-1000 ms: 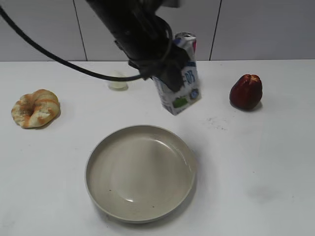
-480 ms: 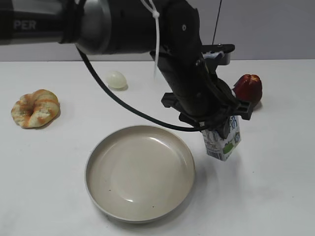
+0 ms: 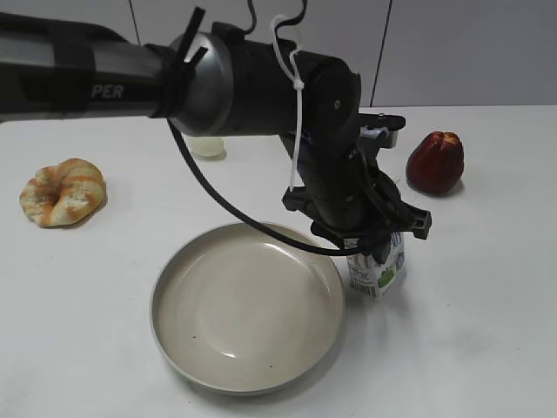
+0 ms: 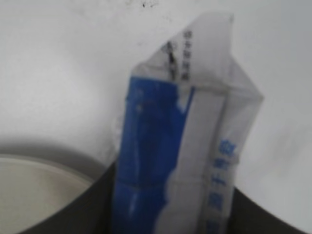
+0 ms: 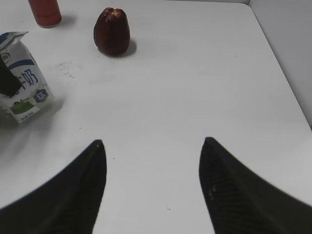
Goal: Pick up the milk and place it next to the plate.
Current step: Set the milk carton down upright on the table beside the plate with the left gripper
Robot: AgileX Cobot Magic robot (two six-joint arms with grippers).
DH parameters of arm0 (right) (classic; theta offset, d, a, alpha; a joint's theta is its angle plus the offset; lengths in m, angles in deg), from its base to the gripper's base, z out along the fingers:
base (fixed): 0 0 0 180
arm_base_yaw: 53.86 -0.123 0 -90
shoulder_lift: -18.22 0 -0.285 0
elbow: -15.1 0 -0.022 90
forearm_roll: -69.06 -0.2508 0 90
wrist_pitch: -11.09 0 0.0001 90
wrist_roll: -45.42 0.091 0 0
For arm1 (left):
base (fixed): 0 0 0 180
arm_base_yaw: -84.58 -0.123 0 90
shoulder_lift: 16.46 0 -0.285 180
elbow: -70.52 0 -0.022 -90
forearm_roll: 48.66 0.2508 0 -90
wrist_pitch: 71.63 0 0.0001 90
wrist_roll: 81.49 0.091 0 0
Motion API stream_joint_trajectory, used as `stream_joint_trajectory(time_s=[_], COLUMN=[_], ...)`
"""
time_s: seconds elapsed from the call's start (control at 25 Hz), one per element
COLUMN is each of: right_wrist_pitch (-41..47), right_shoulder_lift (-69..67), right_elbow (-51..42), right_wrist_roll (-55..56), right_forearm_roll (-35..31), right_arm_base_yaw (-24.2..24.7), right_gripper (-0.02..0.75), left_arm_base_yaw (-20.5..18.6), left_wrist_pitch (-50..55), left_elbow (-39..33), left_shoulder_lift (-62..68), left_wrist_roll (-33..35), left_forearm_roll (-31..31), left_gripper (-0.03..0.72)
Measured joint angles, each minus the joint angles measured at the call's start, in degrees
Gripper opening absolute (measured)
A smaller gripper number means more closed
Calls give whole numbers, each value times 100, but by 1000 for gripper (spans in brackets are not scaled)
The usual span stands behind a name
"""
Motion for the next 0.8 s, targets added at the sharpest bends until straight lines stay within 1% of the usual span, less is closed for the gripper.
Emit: stream_joint_trajectory(time_s=[0.12, 0.2, 0.28, 0.4, 0.48, 0.68, 0.8], right_wrist_pitch=[0, 0, 0, 0, 0, 0, 0], right_shoulder_lift=[0, 0, 0, 0, 0, 0, 0], right_elbow=[0, 0, 0, 0, 0, 0, 0], right_wrist_roll=[0, 0, 0, 0, 0, 0, 0], right_forearm_roll=[0, 0, 0, 0, 0, 0, 0], right_arm_base_yaw=[0, 0, 0, 0, 0, 0, 0], right_gripper=[459, 459, 459, 459, 459, 459, 459], left_arm_base_yaw=[0, 0, 0, 0, 0, 0, -5], left_wrist_pitch=[-11, -70, -107, -131, -117, 41, 199], left_elbow=[0, 0, 0, 6, 6, 6, 6], left_shoulder_lift=[33, 33, 33, 23, 23, -148, -542], left_wrist_roll=[-5, -5, -5, -5, -5, -5, -5], left_forearm_roll=[39, 53, 65, 57, 57, 32, 44], left_gripper=[302, 316, 354, 442, 485, 584, 616])
